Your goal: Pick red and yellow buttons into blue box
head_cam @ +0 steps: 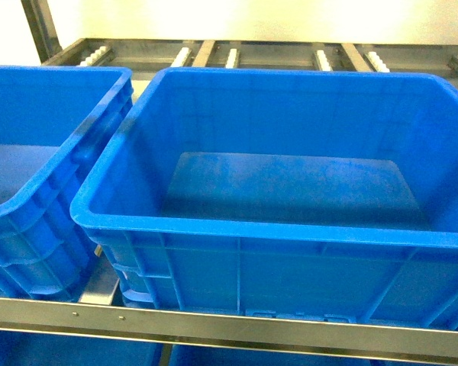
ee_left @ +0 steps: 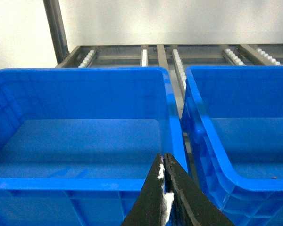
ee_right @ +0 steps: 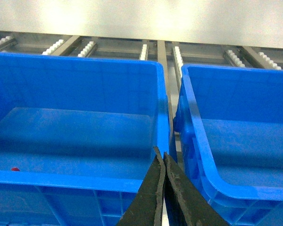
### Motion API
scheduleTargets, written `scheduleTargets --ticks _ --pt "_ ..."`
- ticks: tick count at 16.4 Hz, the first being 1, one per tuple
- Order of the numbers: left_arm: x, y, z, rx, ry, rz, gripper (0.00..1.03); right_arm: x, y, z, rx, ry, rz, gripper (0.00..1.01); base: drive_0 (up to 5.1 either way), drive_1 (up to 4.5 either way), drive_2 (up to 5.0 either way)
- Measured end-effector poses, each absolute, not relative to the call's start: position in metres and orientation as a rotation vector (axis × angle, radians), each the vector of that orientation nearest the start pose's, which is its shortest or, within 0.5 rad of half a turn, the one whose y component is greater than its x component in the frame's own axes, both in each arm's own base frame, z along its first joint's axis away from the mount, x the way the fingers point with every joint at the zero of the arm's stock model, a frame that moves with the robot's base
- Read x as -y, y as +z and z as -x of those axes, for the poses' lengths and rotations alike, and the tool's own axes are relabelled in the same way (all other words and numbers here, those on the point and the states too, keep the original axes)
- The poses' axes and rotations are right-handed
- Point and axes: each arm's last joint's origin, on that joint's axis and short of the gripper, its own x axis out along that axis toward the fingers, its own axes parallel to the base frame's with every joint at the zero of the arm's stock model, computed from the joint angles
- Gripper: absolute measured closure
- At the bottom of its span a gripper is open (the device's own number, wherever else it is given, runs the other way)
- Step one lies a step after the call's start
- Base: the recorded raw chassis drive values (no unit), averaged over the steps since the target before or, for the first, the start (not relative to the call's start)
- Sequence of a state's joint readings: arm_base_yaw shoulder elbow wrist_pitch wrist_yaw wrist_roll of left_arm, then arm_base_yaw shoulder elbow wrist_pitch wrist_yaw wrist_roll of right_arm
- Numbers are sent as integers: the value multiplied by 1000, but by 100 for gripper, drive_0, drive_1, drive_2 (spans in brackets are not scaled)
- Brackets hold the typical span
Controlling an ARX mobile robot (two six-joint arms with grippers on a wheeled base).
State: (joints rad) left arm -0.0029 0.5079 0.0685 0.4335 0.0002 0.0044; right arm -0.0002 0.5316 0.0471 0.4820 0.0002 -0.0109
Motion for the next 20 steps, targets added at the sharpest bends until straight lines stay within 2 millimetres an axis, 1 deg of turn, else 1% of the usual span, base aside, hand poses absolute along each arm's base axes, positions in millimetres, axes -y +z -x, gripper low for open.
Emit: scheduleTargets --ticks 1,2,4,5,11,17,18,19,20 --pt "0 179 -130 -9 -3 -4 101 0 175 -131 17 0 11 99 0 0 0" --pt "0 178 -128 -7 -2 -4 101 0 167 -129 -4 0 11 99 0 0 0" --pt "0 173 -122 26 -2 -4 101 0 170 -123 15 0 11 99 0 0 0" --pt "0 170 -121 5 -2 -4 101 0 170 -121 15 0 11 99 0 0 0" --pt "0 171 -112 16 -2 -4 101 0 170 -112 13 0 11 99 0 0 0" --pt "0 169 -105 -2 -1 -4 101 0 168 -107 1 0 10 99 0 0 0" --pt "0 166 -103 -23 -2 -4 101 0 166 -104 -20 0 10 99 0 0 0" --pt "0 167 -97 -3 -2 -4 101 0 165 -98 -20 0 10 99 0 0 0" --pt "0 170 -97 16 1 -4 101 0 169 -97 22 1 11 99 0 0 0"
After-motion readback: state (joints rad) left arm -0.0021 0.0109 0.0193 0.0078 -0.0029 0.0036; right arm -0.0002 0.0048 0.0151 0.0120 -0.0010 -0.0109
